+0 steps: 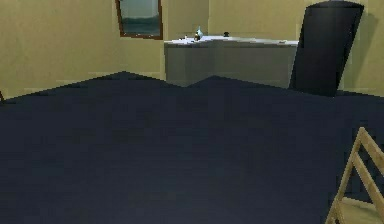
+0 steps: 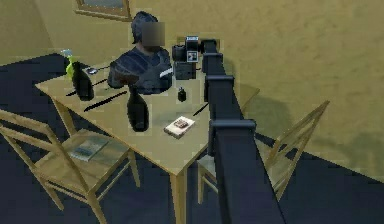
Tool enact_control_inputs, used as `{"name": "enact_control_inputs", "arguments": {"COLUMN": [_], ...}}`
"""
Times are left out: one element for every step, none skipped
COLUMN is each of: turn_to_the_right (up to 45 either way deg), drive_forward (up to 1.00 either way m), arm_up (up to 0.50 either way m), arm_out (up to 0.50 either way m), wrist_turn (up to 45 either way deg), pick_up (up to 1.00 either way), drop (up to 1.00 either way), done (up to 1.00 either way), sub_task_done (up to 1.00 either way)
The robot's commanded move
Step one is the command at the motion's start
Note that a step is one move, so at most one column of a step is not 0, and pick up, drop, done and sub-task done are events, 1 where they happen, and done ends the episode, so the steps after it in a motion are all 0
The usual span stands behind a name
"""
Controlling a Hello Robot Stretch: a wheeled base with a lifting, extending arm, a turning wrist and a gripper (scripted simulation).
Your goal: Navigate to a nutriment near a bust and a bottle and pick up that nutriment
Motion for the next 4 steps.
{"name": "enact_control_inputs", "arguments": {"turn_to_the_right": [0.0, 0.0, 0.0, 0.0], "drive_forward": [0.0, 0.0, 0.0, 0.0], "arm_up": [-0.3, 0.0, 0.1, 0.0], "arm_out": [0.0, 0.0, 0.0, 0.0], "wrist_turn": [0.0, 0.0, 0.0, 0.0], "pick_up": [0.0, 1.0, 0.0, 0.0], "drop": [0.0, 0.0, 0.0, 0.0], "done": [0.0, 0.0, 0.0, 1.0], "sub_task_done": [0.0, 0.0, 0.0, 0.0]}}
